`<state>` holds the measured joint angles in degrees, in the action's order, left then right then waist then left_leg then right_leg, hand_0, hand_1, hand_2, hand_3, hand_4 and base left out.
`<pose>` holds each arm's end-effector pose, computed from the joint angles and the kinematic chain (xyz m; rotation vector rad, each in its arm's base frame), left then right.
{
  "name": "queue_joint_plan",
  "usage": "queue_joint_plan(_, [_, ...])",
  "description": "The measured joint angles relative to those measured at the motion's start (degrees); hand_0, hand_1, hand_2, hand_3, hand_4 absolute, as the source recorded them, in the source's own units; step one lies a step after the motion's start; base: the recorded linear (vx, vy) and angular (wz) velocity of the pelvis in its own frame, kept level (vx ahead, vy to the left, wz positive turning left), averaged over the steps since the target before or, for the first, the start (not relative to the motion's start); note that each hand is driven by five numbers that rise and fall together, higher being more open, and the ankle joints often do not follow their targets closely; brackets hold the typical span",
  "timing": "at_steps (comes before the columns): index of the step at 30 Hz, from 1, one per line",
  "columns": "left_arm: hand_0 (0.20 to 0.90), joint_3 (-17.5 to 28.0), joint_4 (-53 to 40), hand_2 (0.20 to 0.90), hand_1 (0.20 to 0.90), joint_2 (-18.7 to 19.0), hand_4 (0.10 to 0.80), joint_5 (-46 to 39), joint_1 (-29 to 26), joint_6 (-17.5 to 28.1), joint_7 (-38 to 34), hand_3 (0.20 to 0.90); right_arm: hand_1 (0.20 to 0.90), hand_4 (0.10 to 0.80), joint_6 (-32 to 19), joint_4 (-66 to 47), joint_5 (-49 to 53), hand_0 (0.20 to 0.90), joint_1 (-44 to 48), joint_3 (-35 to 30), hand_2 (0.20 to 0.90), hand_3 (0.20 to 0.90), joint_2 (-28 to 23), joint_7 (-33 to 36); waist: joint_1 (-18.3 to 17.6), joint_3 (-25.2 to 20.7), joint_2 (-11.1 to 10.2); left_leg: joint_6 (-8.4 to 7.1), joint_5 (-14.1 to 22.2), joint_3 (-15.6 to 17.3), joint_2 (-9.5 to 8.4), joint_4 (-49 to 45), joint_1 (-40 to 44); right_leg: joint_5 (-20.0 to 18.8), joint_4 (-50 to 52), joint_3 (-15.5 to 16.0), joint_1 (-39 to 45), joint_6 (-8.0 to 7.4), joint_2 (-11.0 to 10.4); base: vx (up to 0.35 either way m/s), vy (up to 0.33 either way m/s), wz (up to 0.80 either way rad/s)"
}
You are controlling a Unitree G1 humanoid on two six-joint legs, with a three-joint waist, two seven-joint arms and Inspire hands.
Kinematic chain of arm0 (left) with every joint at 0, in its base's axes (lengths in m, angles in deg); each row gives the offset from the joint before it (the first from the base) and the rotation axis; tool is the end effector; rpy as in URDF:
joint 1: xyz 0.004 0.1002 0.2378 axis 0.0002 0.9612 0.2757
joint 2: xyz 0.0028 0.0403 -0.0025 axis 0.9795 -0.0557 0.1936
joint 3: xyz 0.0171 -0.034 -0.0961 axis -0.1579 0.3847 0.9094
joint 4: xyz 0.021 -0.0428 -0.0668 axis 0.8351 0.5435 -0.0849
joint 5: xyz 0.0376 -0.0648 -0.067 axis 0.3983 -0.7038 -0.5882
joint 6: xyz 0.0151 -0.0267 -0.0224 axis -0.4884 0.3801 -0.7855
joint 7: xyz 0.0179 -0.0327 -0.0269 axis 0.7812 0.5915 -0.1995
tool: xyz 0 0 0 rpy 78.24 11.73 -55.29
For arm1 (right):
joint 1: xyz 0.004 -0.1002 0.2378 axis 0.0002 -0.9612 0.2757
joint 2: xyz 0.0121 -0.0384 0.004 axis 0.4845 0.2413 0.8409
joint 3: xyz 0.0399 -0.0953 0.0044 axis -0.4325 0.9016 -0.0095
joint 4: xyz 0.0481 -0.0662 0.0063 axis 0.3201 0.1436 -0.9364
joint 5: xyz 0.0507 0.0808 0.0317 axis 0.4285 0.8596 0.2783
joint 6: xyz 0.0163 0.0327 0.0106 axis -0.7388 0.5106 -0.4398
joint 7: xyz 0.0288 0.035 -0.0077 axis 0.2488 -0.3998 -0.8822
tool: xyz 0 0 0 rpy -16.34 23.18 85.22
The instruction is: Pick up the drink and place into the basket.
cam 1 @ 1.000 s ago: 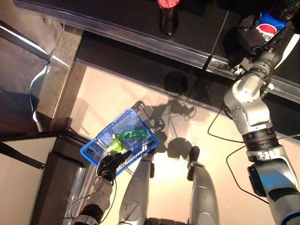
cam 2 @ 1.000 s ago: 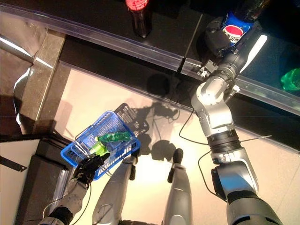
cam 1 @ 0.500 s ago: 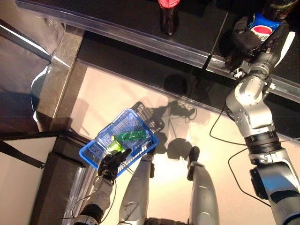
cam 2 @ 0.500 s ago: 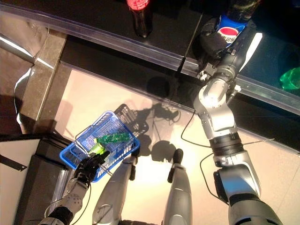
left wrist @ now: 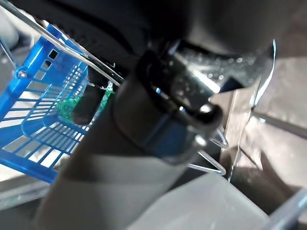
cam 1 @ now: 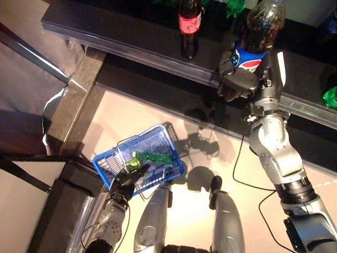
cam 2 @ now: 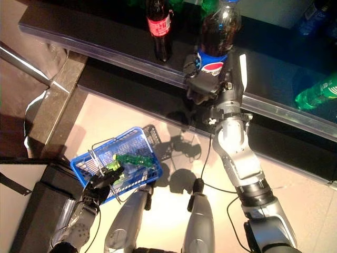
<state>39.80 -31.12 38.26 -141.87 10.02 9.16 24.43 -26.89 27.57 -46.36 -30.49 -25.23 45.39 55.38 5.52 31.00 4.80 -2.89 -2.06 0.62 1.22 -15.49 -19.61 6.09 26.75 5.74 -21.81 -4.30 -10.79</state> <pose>0.1837 0.1988 -0.0326 -0.6749 0.3378 0.2166 0.2663 -0.1650 0.1943 0.0037 -0.5078 0.0470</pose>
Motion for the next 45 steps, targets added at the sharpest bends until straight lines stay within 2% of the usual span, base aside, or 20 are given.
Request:
queue_joint_plan(7, [0.3,-1.03,-9.06,0.3,0.3,0.24,0.1,0.13,2.73,-0.97,1.27,0.2,0.3,0.1,0.22,-0.87,2.45,0.3,-3.18,4.77,0.3,0.2,1.99,-6.23,0.37,0.0,-0.01,-0.61,-0.39,-0.95,-0.08,1.82,2.61,1.13,-0.07,0.87,2.38,0.0,-0.16,0.035,-0.022,0.08])
queue_joint_plan(12, [0.3,-2.16,-14.04,0.3,0.3,1.35,0.1,2.28,3.21,-2.54,1.27,0.2,0.3,0.1,2.53,-1.35,3.56,0.3,-4.47,8.41,0.3,0.2,2.11,-8.24,0.7,0.0,-0.06,-1.01,-0.67,-2.08,0.18,2.61,2.73,1.43,-0.9,2.3,3.43,-0.13,0.08,0.024,-0.025,0.14])
queue_joint_plan(20, [0.3,-4.49,-21.38,0.3,0.3,5.73,0.1,2.48,3.91,-6.75,1.26,0.2,0.3,0.1,4.51,-1.34,4.62,0.3,-6.18,14.93,0.3,0.2,2.3,-8.23,2.52,0.01,-0.23,-1.27,-0.83,-3.3,0.29,3.59,4.53,2.52,-1.04,3.95,5.91,0.05,0.11,0.007,-0.028,0.11])
queue_joint_plan(25, [0.3,-6.05,-26.64,0.3,0.3,8.83,0.1,1.72,3.57,-7.16,1.82,0.2,0.3,0.1,4.95,-1.24,4.42,0.3,-6.2,18.77,0.3,0.2,3.2,-7.48,4.34,0.01,-0.29,-1.56,-1.01,-4.69,0.21,3.58,4.46,3.23,-0.91,5.42,6.56,0.58,-0.05,-0.006,-0.034,0.14])
queue_joint_plan(31, [0.3,-6.57,-29.85,0.3,0.3,12.75,0.1,-0.78,2.97,-8.05,4.95,0.2,0.3,0.1,5.08,-0.76,3.35,0.3,-6.19,20.61,0.3,0.2,4.96,-5.67,5.54,0.05,-0.41,-1.66,-1.08,-6.0,-0.29,3.58,4.17,3.79,-0.74,6.5,6.91,0.42,-0.54,-0.016,-0.009,0.12])
queue_joint_plan(35, [0.3,-6.86,-30.66,0.3,0.3,12.69,0.1,-2.94,1.4,-9.65,8.75,0.2,0.3,0.1,5.07,2.39,2.25,0.3,-6.18,20.83,0.3,0.2,7.8,-4.01,6.27,0.04,-0.49,-1.66,-1.08,-6.05,-0.54,3.6,4.11,3.91,-0.73,6.54,6.91,0.22,-0.78,-0.003,0.0,0.01])
queue_joint_plan(39, [0.3,-6.89,-30.67,0.3,0.3,13.27,0.1,-4.01,-0.57,-9.92,10.33,0.2,0.3,0.1,5.11,5.08,1.74,0.3,-6.18,22.29,0.3,0.2,8.09,-1.81,6.74,0.04,-0.55,-1.66,-1.08,-6.32,-0.71,3.75,3.91,3.92,-0.75,6.57,6.91,-0.03,-0.83,-0.005,0.008,0.03])
queue_joint_plan(45, [0.3,-6.9,-30.66,0.3,0.3,13.98,0.1,-4.83,-0.49,-10.93,11.41,0.2,0.3,0.1,5.68,6.02,-1.33,0.3,-6.22,23.3,0.3,0.2,8.58,-1.71,6.8,0.04,-0.73,-1.65,-1.08,-6.63,-0.87,3.78,3.37,3.89,-0.9,6.58,6.58,-0.27,-0.85,-0.006,0.009,0.03])
